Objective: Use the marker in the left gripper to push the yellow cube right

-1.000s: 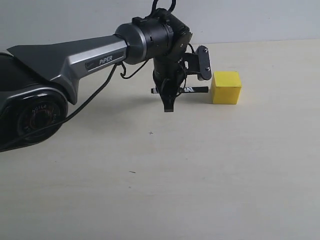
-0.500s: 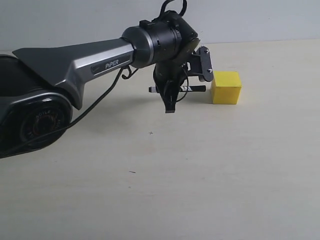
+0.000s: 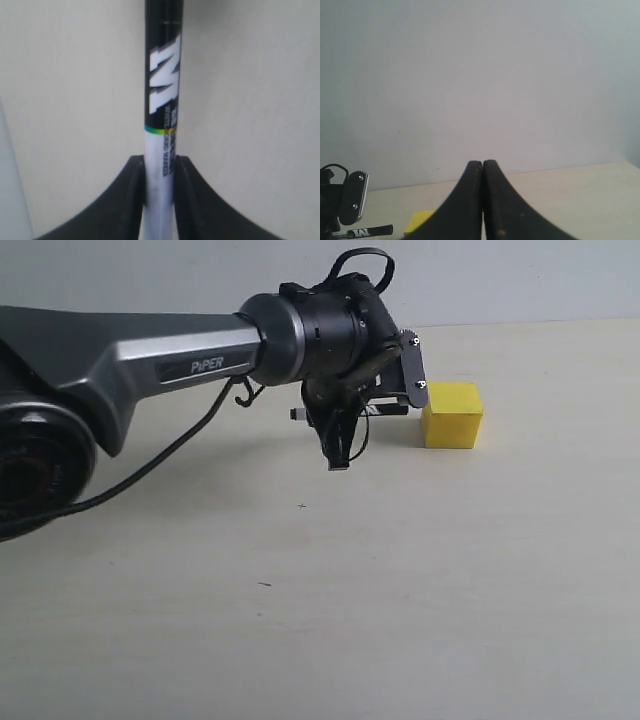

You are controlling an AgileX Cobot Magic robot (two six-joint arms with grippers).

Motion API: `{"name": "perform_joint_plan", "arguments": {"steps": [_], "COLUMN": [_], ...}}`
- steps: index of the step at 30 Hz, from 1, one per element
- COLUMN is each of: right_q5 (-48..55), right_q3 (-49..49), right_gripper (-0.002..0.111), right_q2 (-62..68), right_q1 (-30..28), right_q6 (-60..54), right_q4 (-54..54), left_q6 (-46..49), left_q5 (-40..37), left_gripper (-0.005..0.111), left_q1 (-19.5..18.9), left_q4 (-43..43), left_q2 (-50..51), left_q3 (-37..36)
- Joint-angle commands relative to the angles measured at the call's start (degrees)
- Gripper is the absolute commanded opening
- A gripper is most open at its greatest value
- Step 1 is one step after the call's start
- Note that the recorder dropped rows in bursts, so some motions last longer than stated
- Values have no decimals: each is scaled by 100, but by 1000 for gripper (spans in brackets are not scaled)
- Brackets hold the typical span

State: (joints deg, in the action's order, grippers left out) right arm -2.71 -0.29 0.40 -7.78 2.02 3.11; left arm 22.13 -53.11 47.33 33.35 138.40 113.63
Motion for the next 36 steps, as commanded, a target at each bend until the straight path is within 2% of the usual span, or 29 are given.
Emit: {"name": "perform_joint_plan", "arguments": {"steps": [1,4,13,19,23,31,36], "right_q5": [-2,-2,-2,-2,-2,-2,-2], "right_q3": [29,29,29,29,29,29,29], "right_gripper": [0,0,0,0,0,0,0], "right_q2": [-40,-40,-40,-40,-40,-40,-40], "right_q1": [-18,-18,-18,-18,-18,-18,-18], "right_q6": [-38,-27,-39,-39,-39,-42,-42], "right_q4": [-16,-17,-29,-29,-16,-27,-27], "left_q6": [-1492,-1529,-1529,-1731,-2277,-2134,-3039], "left_q5": [1117,1290,1638,1535,1704,1696,1681], "left_gripper": [0,0,0,0,0,0,0], "left_q1": [70,89,283,283,93,114,138], "left_q4": [1730,1943,2295,2304,2304,2895,3607], "left_q2": [-474,-425,-386,-376,-376,33,191], "left_q3": [-1016,-1258,-1258,-1258,-1258,-1352,-1352]}}
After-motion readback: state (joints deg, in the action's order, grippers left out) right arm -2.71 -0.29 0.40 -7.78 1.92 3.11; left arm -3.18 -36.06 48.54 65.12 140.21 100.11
